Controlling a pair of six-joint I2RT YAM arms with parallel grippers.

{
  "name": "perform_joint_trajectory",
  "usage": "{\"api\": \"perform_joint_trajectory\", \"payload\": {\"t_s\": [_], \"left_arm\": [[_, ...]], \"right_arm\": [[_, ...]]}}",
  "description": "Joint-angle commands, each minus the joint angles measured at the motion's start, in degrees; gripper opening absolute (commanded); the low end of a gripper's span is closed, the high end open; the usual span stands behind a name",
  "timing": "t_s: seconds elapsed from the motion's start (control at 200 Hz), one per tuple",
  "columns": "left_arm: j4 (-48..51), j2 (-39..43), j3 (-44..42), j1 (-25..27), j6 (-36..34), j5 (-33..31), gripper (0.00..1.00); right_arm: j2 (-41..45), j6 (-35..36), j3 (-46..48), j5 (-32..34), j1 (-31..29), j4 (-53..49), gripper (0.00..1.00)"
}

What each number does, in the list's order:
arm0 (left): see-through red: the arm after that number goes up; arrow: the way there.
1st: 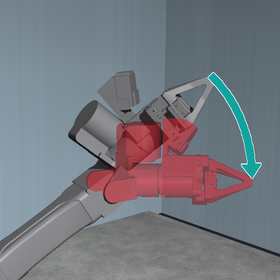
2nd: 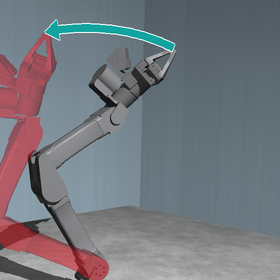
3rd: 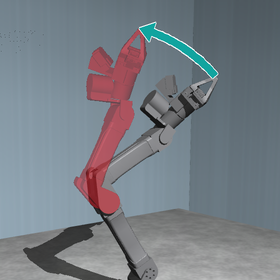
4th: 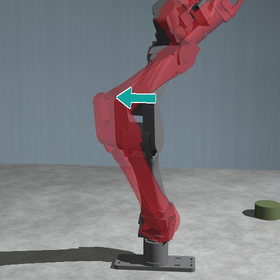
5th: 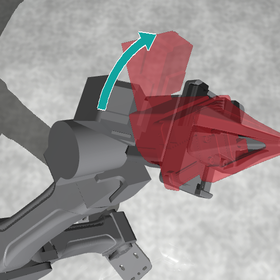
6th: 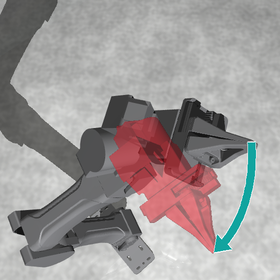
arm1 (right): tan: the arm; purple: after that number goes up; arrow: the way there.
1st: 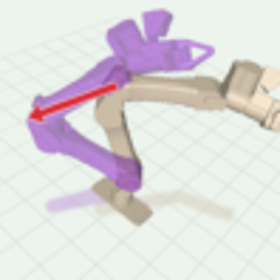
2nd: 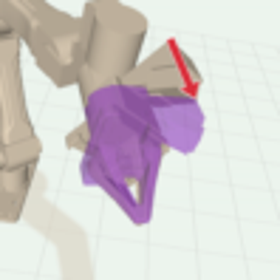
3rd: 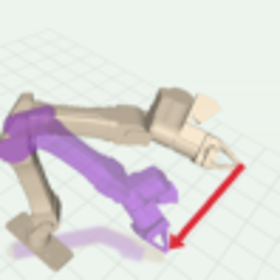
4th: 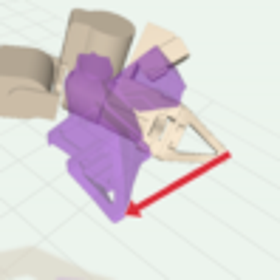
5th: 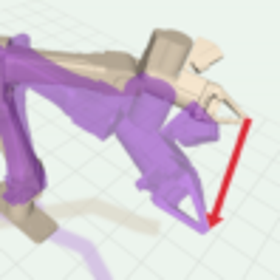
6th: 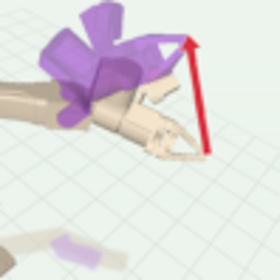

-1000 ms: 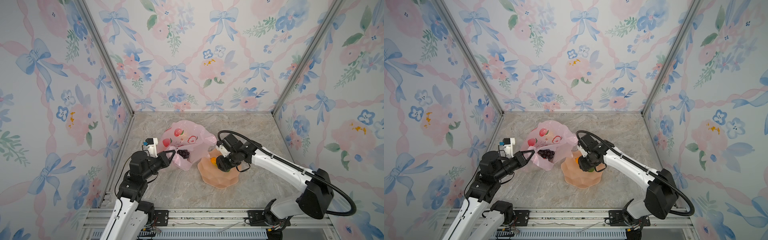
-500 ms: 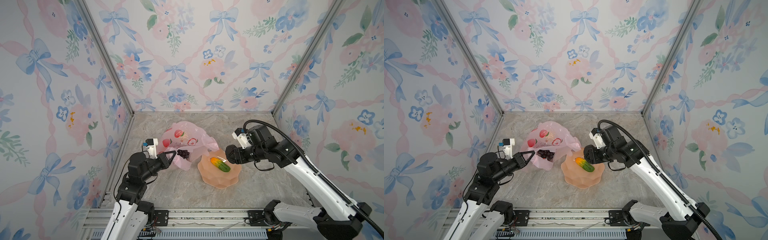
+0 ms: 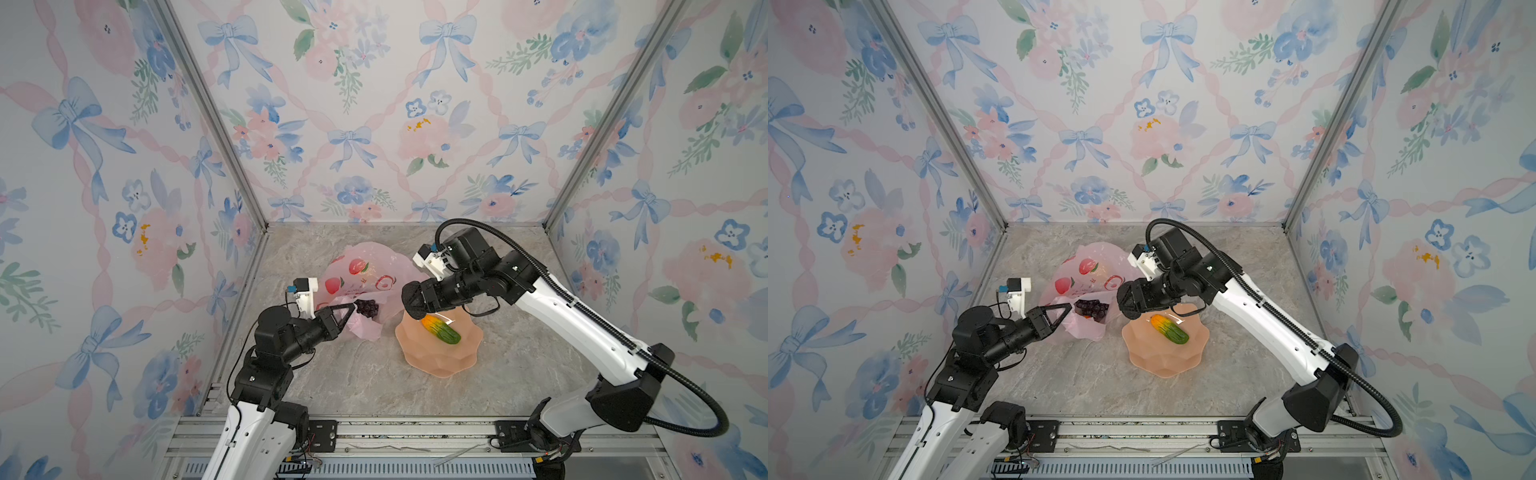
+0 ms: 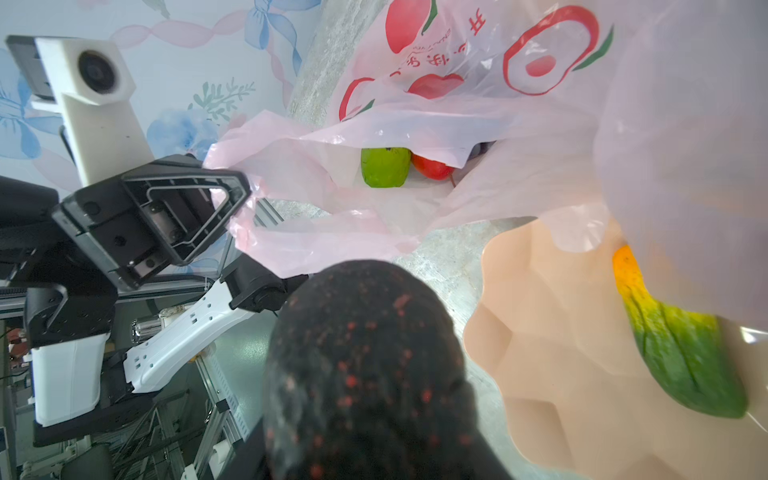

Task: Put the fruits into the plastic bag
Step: 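Carry the avocado with the right gripper to the bag opening, then lower the avocado into the pink bag and open the right gripper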

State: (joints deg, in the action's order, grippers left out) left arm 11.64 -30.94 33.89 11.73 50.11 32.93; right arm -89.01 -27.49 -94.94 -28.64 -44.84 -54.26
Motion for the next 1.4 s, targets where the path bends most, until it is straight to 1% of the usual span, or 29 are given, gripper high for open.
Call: {"api": "perform_joint_trajectory", "payload": {"t_s": [0.0, 0.12, 0.345, 0.725, 1.03, 1.29, 1.395], "left_arm": [[-1.97, 0.78, 1.04, 0.36, -1.74, 1.74, 0.0], [-1.98, 0.84, 1.17, 0.36, -2.25, 2.49, 0.0], [-1.97, 1.32, 1.53, 0.48, -3.15, 3.46, 0.0], [-2.44, 1.41, 1.89, 0.83, -4.4, 5.13, 0.0], [-3.83, 2.19, 1.18, 2.05, -4.7, 8.33, 0.0], [-3.75, 2.29, -0.34, 2.42, -4.81, 10.09, 0.0], [-3.79, 1.87, -0.89, 2.51, -4.93, 10.39, 0.0]], "right_arm": [[-3.86, -0.26, -2.9, -3.44, -1.27, 0.65, 0.42], [-8.7, 0.94, -4.51, -4.72, -2.46, -0.5, 0.42], [-15.61, 4.72, -8.25, -7.09, -4.52, -5.69, 0.42], [-21.38, 6.39, -10.53, -8.62, -5.65, -6.8, 0.42], [-29.25, 3.94, -18.25, -11.02, -3.47, -4.49, 0.42], [-34.47, -1.13, -25.45, -12.66, -0.73, -0.22, 0.41], [-35.34, -3.82, -26.27, -13.76, 0.35, 2.56, 0.41]]}}
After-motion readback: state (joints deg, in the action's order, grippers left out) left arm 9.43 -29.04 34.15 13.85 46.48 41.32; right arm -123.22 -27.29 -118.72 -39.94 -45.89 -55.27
